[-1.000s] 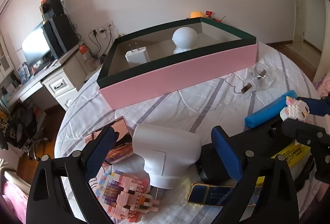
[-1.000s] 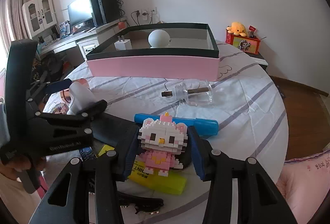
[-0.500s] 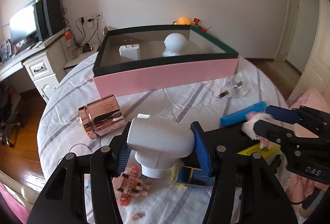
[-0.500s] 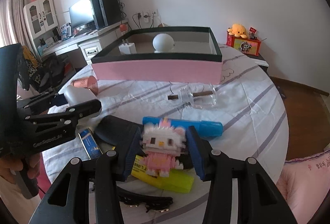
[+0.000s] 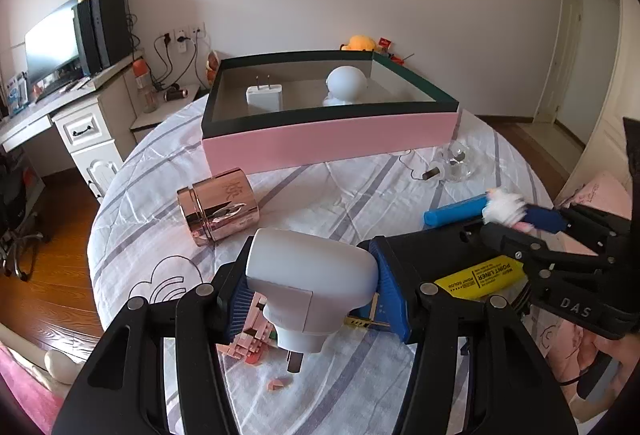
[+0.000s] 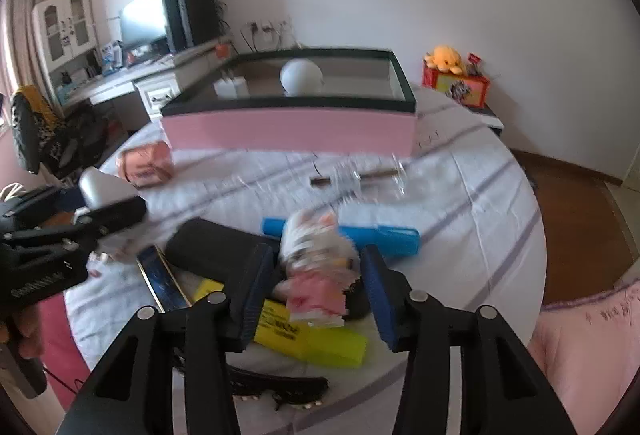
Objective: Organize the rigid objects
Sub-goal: 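Grasp the white hair dryer with the left tool while the right tool grasps the Hello Kitty block figure, then lower both held items into the pink box and open both tools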
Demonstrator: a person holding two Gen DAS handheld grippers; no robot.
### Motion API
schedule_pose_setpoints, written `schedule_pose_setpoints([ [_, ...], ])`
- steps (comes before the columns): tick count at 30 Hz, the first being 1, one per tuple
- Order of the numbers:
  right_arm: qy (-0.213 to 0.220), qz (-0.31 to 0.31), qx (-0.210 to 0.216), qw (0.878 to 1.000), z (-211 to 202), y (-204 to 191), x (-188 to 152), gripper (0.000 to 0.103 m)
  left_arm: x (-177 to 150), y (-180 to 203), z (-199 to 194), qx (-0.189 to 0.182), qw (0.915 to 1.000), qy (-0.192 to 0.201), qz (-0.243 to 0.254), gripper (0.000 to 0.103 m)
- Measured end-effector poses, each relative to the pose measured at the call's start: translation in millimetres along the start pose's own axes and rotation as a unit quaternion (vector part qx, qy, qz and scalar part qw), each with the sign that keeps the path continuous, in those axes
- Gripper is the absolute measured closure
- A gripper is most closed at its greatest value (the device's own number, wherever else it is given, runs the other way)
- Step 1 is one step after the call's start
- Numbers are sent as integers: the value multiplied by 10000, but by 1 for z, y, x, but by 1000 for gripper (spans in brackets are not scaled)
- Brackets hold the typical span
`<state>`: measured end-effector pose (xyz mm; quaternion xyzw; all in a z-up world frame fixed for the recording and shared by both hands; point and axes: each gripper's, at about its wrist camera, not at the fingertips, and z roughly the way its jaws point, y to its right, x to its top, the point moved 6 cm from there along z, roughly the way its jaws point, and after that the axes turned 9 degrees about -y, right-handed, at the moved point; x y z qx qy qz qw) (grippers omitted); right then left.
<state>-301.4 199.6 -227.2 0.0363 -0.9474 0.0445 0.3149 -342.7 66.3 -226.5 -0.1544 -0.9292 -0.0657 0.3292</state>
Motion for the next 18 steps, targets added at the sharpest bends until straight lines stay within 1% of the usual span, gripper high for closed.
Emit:
schedule_pose_setpoints([
  [1,-23,32,102,9999,3,0,-2,55,0,0,0,7,10000,9,12,47],
  [3,-29,-27,155,9999,6,-1,-4,55,0,0,0,10,10000,8,26,47],
  [5,-3,15,202,9998,6,-1,-4,57,0,0,-1,37,10000,20,32,47],
  [6,10,-5,166,9999,5,-1,-4,67,0,0,-2,41,10000,34,20,47],
  [7,26,-13,137,9999,4,0,-3,73,0,-1,-3,36,10000,43,12,47],
  [9,11,10,282,9996,2,2,-3,73,1,-3,-6,28,9999,102,-20,47],
  [12,72,-65,204,9997,-3,0,-1,73,3,-4,-12,4,9999,161,-9,47],
  [16,173,-120,263,9994,-12,-5,5,73,7,-6,-20,53,9996,266,-21,47],
  [18,222,-172,363,9989,-17,-9,10,73,11,-7,-25,26,9994,339,-11,47],
])
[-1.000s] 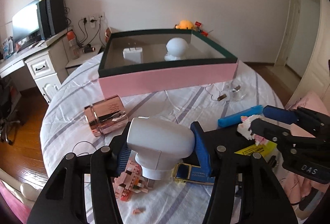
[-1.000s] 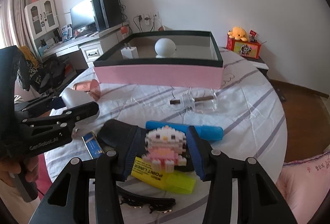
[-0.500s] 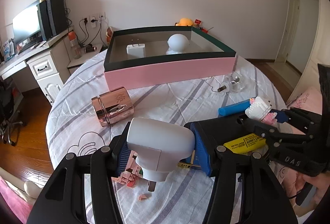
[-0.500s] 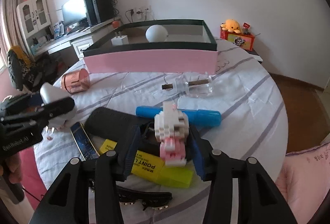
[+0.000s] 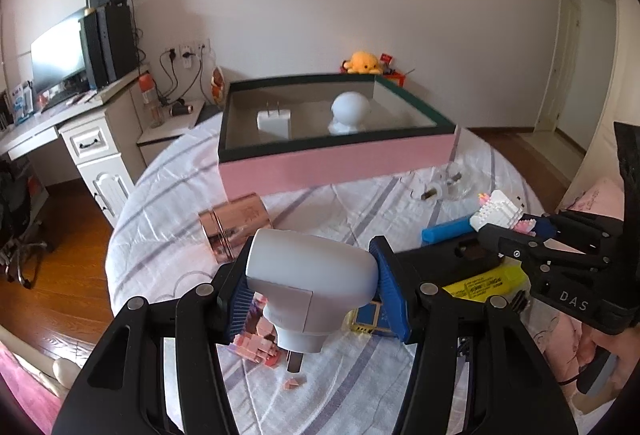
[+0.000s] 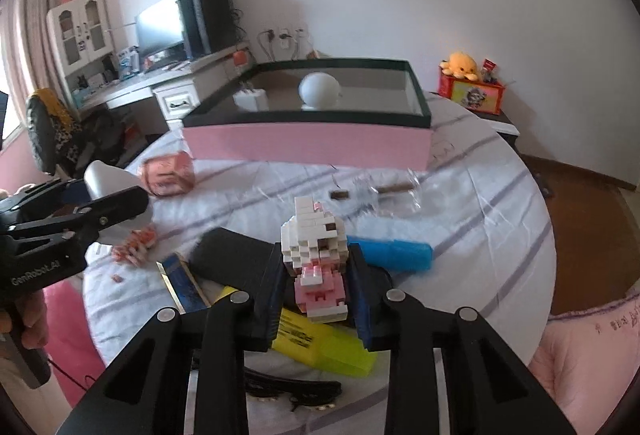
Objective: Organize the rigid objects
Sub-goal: 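Lower both held items into the pink box and open both tools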
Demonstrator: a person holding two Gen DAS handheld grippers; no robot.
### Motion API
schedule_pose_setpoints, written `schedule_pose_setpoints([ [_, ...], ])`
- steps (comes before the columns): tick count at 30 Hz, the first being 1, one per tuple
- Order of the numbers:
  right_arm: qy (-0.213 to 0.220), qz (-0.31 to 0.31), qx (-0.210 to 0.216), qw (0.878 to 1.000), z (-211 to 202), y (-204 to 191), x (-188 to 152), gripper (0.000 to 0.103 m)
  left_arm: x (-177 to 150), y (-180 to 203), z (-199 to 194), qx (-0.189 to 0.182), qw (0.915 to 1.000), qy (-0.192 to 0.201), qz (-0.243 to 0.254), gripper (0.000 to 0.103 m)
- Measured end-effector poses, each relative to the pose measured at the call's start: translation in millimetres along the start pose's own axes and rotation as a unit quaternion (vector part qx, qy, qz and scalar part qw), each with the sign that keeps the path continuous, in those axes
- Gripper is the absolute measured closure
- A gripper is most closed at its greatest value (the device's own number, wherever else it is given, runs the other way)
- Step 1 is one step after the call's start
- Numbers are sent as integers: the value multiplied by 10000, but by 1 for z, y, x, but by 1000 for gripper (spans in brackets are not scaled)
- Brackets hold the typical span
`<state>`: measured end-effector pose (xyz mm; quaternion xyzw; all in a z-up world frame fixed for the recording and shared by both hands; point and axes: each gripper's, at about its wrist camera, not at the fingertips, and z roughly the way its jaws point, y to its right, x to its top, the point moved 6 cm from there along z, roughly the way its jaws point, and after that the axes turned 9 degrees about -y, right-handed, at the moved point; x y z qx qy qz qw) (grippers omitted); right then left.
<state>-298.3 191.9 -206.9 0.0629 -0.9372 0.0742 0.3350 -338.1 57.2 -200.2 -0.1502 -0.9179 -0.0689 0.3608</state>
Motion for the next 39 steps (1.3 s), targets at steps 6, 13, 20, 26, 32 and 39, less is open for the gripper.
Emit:
schedule_pose_setpoints([
  [6,222,-288,155,9992,-14,-16,25,73,27,0,-19,43,9995,303,61,47],
  [13,467,-615,211,9968,-22,-27,72,73,73,5,-30,139,9973,626,358,47],
  [20,496,-728,286,9957,-9,-23,114,73,114,-4,-13,203,9968,623,450,47],
  [26,380,-836,214,9955,12,-7,152,73,158,-13,23,3,9979,399,519,47],
  [32,49,-863,108,9962,53,15,188,73,191,-20,72,-19,9978,18,665,47],
  [39,-567,-824,18,9950,122,32,211,73,214,-36,149,-104,9950,-726,673,47],
])
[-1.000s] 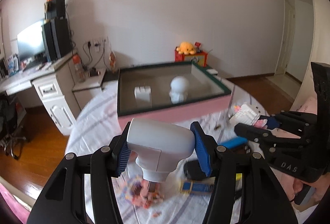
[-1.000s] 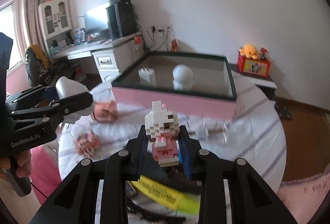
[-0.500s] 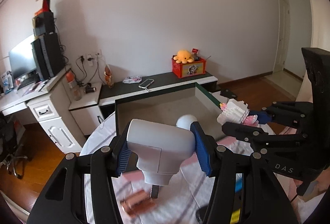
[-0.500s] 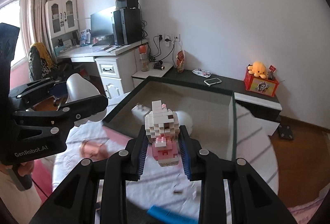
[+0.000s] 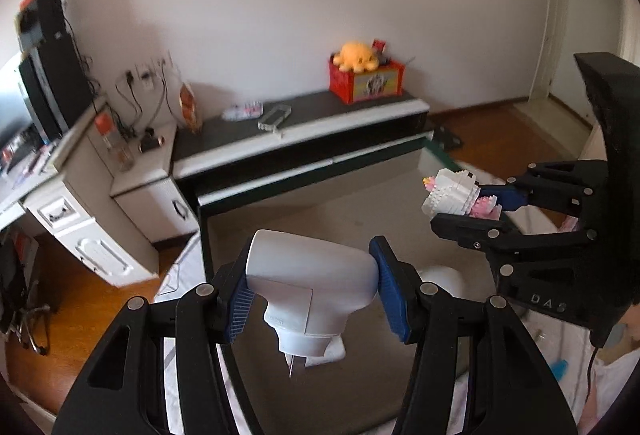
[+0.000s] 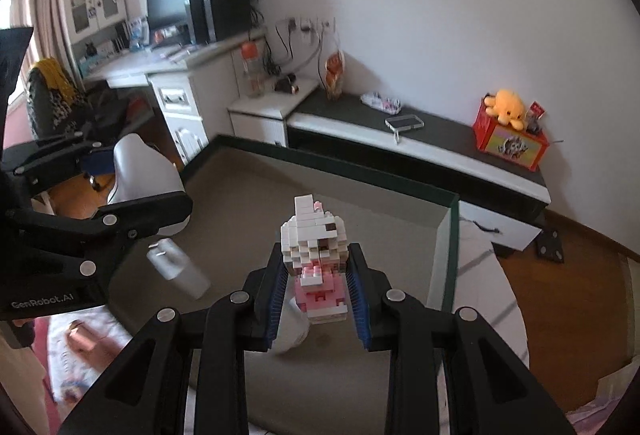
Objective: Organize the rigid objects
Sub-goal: 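Lower both held items into the pink box and open both tools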
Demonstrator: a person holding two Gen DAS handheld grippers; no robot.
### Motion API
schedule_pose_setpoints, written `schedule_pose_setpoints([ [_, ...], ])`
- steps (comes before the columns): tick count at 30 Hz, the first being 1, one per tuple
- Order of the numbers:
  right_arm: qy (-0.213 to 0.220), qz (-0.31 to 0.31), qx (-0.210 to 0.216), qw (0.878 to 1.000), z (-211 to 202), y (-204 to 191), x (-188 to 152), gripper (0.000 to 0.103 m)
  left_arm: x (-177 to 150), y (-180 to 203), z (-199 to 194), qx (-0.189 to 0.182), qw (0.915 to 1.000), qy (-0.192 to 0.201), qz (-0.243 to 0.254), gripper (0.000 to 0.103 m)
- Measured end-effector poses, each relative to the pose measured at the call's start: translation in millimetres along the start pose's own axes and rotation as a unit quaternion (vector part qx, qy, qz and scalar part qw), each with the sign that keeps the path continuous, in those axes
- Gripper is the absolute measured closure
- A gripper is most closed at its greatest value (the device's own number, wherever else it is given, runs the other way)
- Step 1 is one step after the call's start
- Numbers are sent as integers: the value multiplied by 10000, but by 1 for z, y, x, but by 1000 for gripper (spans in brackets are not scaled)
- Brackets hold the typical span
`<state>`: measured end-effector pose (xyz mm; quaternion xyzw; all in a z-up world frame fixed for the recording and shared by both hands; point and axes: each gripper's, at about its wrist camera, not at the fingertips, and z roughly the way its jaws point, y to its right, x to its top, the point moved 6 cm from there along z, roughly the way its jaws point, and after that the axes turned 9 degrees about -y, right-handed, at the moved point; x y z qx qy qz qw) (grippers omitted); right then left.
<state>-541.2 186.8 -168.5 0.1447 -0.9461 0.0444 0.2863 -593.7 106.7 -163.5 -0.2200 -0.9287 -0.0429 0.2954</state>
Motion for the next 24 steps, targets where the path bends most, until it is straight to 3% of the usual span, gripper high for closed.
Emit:
schedule_pose_setpoints([
  [4,-374,-5,-4,9993,35,5,7,73,6,-7,43,83,9987,-498,-18,47],
  [9,-760,-35,10,9971,63,9,6,73,6,-7,68,73,9974,-722,-27,47],
  [14,-748,-3,-39,9972,62,9,5,72,2,-9,75,225,9967,-768,-142,46],
  [17,-709,50,-145,9974,58,11,7,63,0,-11,66,451,9969,-624,-155,37],
  [19,-669,78,-204,9975,51,12,6,58,-2,-13,55,468,9973,-524,-217,22],
  [24,-480,102,-240,9985,23,5,-1,45,-13,-10,22,502,9981,-297,-198,12],
])
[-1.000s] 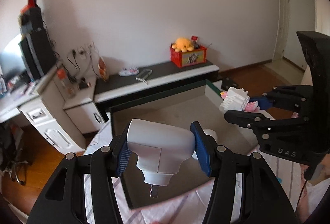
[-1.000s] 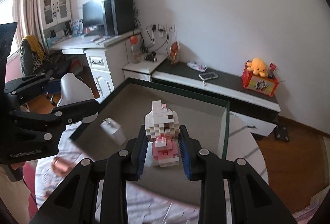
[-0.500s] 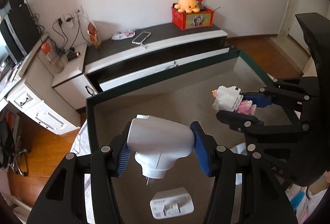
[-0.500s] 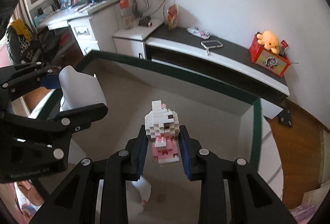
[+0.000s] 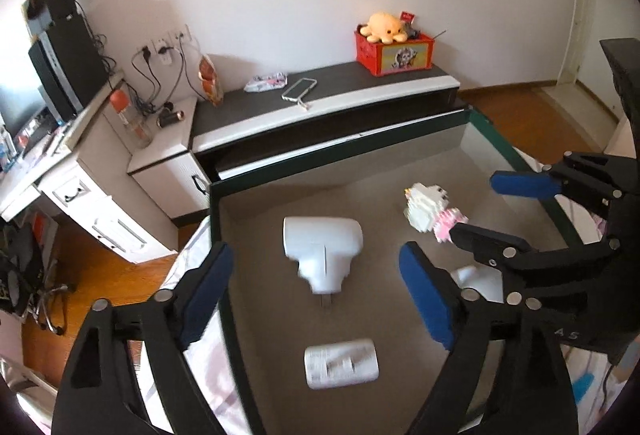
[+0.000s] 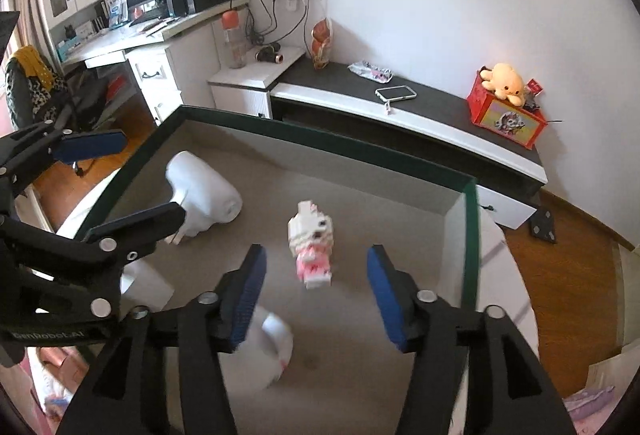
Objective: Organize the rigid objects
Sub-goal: 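Lower both held items into the pink box and open both tools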
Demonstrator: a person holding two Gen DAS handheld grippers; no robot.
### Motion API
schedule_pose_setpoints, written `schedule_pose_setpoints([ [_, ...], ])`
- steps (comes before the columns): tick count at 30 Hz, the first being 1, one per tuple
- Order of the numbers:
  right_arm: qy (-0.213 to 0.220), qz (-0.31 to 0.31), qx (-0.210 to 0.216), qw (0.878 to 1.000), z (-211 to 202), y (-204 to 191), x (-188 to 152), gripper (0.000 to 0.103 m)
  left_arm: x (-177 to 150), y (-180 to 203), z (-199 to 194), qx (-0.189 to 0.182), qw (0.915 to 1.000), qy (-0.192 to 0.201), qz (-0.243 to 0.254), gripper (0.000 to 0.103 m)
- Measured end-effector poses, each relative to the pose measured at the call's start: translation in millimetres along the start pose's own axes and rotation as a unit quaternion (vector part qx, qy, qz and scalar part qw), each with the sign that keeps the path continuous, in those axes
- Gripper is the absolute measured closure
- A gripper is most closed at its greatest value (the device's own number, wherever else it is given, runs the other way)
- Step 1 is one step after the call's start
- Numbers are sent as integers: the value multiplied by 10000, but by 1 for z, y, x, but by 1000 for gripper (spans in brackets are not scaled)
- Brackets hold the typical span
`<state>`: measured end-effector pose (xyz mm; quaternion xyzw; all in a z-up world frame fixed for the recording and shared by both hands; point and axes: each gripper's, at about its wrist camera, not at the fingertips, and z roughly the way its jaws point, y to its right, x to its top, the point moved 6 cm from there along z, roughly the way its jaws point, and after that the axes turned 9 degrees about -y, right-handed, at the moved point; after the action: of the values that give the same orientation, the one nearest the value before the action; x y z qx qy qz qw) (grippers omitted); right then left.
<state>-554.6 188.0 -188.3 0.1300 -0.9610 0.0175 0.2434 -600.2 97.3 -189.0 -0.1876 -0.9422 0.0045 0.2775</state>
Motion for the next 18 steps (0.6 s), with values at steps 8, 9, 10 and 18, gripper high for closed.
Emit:
schedule_pose_setpoints([
  [8,650,-32,38,9979,-74,-23,-35,23,-42,-1,-92,246,9957,868,-214,0],
  [9,779,-29,90,9969,-88,-27,-43,23,-49,-1,-106,281,9939,1032,-266,0],
  [10,880,-44,141,9960,-97,-32,-49,23,-56,0,-117,316,9925,1140,-304,0],
  [18,1749,-247,139,9842,-173,-79,-116,0,-138,22,-197,604,9808,1835,-276,0],
])
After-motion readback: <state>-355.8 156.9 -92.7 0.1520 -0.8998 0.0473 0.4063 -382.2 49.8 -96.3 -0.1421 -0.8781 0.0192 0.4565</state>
